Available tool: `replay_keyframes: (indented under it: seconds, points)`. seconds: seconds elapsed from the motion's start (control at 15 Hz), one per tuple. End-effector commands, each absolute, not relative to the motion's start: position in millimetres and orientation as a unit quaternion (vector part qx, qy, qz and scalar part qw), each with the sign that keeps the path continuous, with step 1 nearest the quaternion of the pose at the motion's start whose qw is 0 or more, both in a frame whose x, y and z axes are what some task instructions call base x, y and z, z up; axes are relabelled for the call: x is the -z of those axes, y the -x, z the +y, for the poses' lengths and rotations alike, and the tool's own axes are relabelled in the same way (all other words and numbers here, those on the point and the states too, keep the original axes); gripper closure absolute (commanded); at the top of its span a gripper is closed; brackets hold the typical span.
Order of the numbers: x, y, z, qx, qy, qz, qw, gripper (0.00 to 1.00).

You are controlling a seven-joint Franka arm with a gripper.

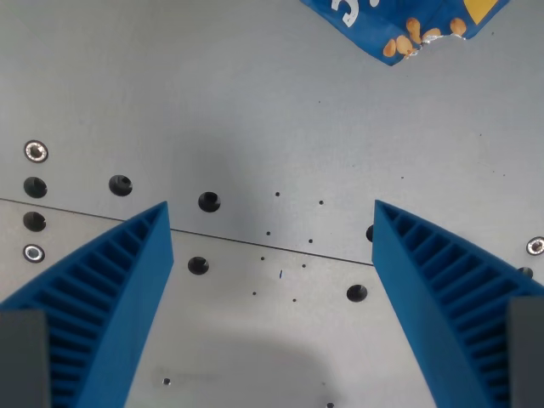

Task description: Move above the blue bag

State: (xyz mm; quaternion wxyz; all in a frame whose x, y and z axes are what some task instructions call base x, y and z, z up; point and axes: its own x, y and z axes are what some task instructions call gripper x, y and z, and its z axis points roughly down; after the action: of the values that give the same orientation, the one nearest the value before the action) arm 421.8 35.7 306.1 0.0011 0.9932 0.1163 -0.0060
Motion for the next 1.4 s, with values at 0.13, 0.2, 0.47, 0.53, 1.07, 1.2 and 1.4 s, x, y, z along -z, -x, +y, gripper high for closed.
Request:
replay_keyframes:
  seconds: [0.13, 0.2, 0.47, 0.53, 1.07, 1.2, 1.4]
  points:
    - [-308.3, -422.0, 35.7, 0.003, -0.993, 0.117, 0.001, 0.0]
    - [-308.3, -422.1, 35.7, 0.003, -0.993, 0.117, 0.001, 0.0]
    - [-307.7, -423.0, 35.4, 0.003, -0.993, 0.114, 0.002, 0.0]
    - [-307.3, -423.6, 35.2, 0.003, -0.994, 0.113, 0.002, 0.0]
    - [-297.7, -439.2, 29.6, 0.004, -0.996, 0.093, 0.003, 0.0]
    - [-294.0, -445.9, 27.2, 0.007, -0.996, 0.088, 0.004, 0.0]
    - [-287.9, -457.1, 23.2, 0.009, -0.997, 0.078, 0.006, 0.0]
